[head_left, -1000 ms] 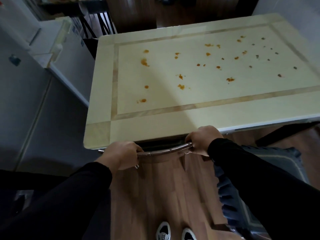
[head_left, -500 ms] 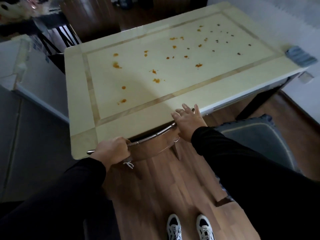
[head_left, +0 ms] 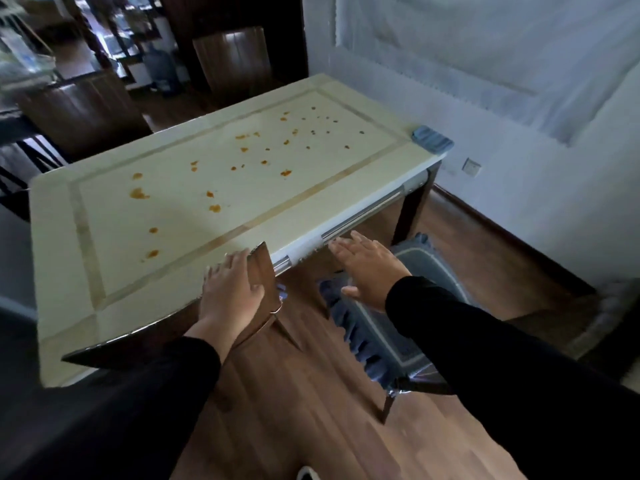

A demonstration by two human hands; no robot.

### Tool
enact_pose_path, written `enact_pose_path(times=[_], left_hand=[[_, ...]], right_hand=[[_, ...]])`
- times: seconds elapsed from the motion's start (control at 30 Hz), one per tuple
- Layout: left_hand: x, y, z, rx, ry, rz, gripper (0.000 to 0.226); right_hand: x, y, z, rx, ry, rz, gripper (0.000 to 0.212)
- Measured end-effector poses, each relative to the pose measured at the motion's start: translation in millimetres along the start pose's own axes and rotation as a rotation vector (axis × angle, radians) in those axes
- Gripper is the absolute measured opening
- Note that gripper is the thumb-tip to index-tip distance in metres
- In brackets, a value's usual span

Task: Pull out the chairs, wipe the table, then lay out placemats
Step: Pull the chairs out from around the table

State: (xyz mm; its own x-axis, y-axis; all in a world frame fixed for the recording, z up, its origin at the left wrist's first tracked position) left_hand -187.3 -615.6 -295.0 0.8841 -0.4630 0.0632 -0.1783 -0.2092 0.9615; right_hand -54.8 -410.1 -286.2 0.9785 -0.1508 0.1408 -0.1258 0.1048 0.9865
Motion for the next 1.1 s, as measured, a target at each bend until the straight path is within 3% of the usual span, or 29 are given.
enact_pose_path(times=[0.23,0.47,0.87,1.1], left_hand=[[75,-56,-210,0.160,-0.259,0.068,0.061],[136,-123,-353,0.205,-0.205,0.234,0.057],[134,-177,-408,0.139,-0.132,0.392,0.053],[133,-190,-418,0.114,-0.053,0.383,0.052]], right_hand=[[113,-13,-135,-0.017,-0.017,0.010,0.086],[211,-35,-258,-0.010,-0.021,0.097,0.087],[230,-57,-336,-0.101,-0.064,0.096,0.082],[227,-69,-373,-0.126,0.009,0.121,0.082]])
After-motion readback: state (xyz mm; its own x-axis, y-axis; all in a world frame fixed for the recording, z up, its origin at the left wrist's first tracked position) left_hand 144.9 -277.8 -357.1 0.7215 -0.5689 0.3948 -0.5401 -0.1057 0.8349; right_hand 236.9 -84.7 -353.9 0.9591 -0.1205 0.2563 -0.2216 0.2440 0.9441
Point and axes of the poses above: each hand's wrist, its own x-axis away from the middle knuckle, its own y-axis out of the back of the hand, z = x × y, the point moved 6 cm from there along -x, towards the middle knuckle, and after that the axes turned 2 degrees about y, right-handed, at the moved point
